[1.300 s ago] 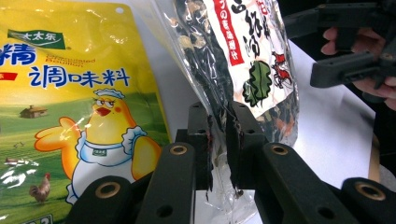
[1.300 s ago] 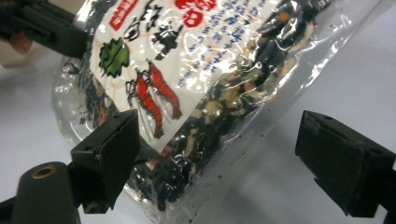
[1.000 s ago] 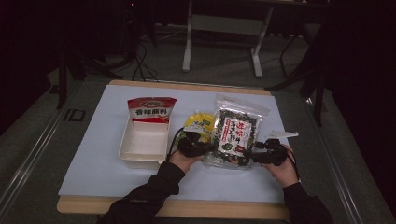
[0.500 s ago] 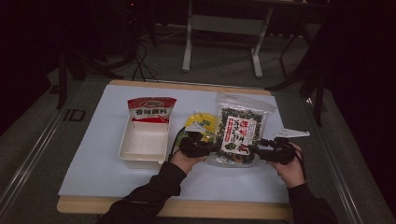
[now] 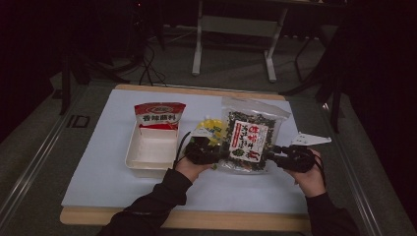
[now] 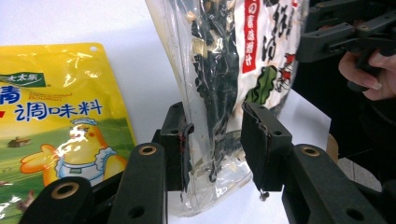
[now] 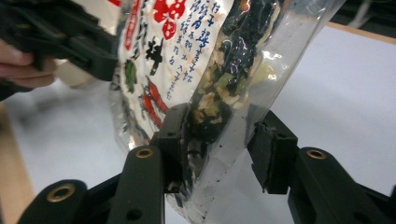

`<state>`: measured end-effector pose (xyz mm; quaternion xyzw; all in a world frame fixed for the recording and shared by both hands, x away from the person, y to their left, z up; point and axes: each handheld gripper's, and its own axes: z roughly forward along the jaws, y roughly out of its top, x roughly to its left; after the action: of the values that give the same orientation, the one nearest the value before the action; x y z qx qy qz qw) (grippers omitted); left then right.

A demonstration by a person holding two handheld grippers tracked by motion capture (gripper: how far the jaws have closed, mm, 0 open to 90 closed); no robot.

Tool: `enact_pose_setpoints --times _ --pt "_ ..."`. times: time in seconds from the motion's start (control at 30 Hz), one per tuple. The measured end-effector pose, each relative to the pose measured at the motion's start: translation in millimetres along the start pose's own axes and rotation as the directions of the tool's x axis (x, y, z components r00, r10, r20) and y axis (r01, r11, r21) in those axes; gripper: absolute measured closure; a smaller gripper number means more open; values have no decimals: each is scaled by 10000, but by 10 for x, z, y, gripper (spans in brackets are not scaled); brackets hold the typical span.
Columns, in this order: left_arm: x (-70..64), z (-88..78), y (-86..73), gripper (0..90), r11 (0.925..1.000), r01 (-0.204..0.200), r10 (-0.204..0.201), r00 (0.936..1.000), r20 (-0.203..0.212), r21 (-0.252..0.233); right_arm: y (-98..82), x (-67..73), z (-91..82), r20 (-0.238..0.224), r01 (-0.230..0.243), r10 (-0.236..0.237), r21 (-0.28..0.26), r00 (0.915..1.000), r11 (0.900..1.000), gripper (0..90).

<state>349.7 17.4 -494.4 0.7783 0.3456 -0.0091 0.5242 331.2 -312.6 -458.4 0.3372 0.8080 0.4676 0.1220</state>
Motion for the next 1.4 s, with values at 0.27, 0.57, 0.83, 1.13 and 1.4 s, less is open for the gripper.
enact_pose_setpoints --times 0.27,0.57,0.83,1.13,1.4 --pt "-22 -20 -35 646 9974 -712 717 9966 414 -138 20 -3 -45 -650 472 -463 134 9968 9988 663" --pt "-147 -90 -3 748 9844 -1724 1746 9820 714 -360 27 -49 -121 -987 552 -544 54 9936 9985 664" --pt "-219 -148 -7 793 9830 -1774 1817 9774 1086 -479 36 -90 -123 -922 297 -302 -60 9953 9995 606" --pt "-284 -252 42 802 9772 -2059 2107 9702 1196 -509 29 -106 -101 -1175 61 -89 -250 9930 9997 580" --pt "-319 -274 90 733 9737 -2265 2273 9622 1503 -225 73 -42 -134 -1491 647 -696 -371 9864 9972 611"
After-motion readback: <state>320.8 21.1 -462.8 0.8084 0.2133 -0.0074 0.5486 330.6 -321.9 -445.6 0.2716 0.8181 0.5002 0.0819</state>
